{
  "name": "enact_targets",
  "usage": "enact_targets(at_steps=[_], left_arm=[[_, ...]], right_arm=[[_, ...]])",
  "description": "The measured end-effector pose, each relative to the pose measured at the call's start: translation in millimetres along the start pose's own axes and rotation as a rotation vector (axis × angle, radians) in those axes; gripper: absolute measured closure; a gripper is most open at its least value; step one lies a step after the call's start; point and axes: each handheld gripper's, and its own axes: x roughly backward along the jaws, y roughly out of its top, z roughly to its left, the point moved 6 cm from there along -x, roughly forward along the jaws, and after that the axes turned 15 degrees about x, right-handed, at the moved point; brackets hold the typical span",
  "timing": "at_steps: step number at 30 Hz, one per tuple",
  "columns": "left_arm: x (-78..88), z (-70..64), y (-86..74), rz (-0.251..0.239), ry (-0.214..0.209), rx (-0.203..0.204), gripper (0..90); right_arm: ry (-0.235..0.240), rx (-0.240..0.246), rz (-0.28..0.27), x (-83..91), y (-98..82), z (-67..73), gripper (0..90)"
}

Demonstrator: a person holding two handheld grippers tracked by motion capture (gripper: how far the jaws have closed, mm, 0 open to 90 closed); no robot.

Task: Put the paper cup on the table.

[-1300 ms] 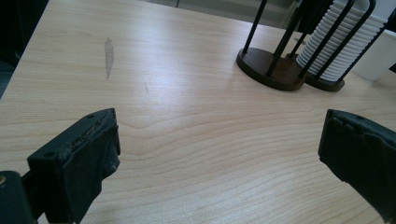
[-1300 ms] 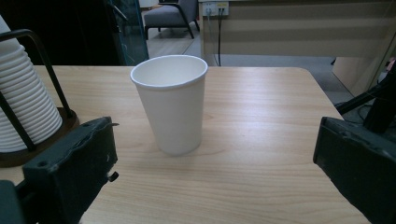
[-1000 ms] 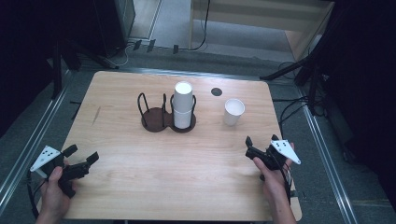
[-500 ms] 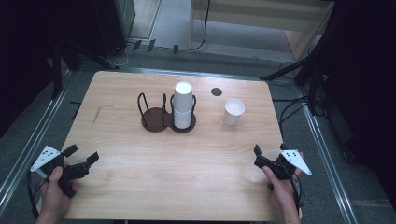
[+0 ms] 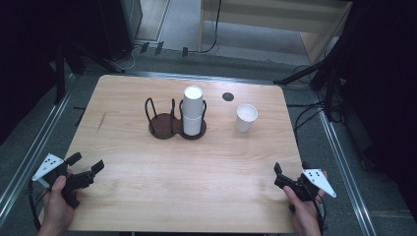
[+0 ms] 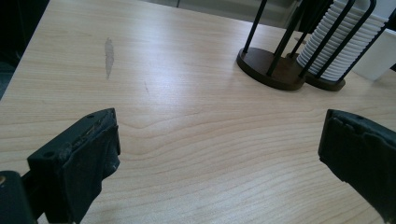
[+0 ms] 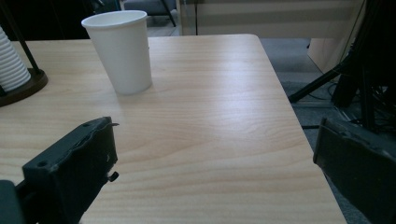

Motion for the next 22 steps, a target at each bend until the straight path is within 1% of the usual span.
enact_targets(at_steps=[4,8,12,13,16,22], left_arm=[[0.0,0.0,0.0,0.0,0.0,0.0,0.0],[0.0,-0.1,0.0,0.0,0.0,0.0,0.0],[-0.2,-0.2,-0.1,0.0,0.001,-0.002,0.0],[-0.2,-0.2,-0.1,0.001,0.001,-0.002,0.0],[-0.2,-0.2,-0.1,0.001,0.001,-0.002,0.0],[-0.6,-0.3,-0.1,0.003,-0.001,0.0,0.0]], right_arm=[[-0.008,0.002,0.001,8.5,-5.3,-3.9,0.0],[-0.012,-0.014,0.007,16.7,-9.6,-6.7,0.0],[-0.006,0.008,0.006,23.3,-13.1,-3.8,0.0],[-0.006,0.016,0.004,24.2,-13.8,-3.3,0.0],[-0.007,0.014,0.003,25.0,-15.3,-3.0,0.0],[-0.02,-0.004,0.006,24.6,-16.8,-5.6,0.0]])
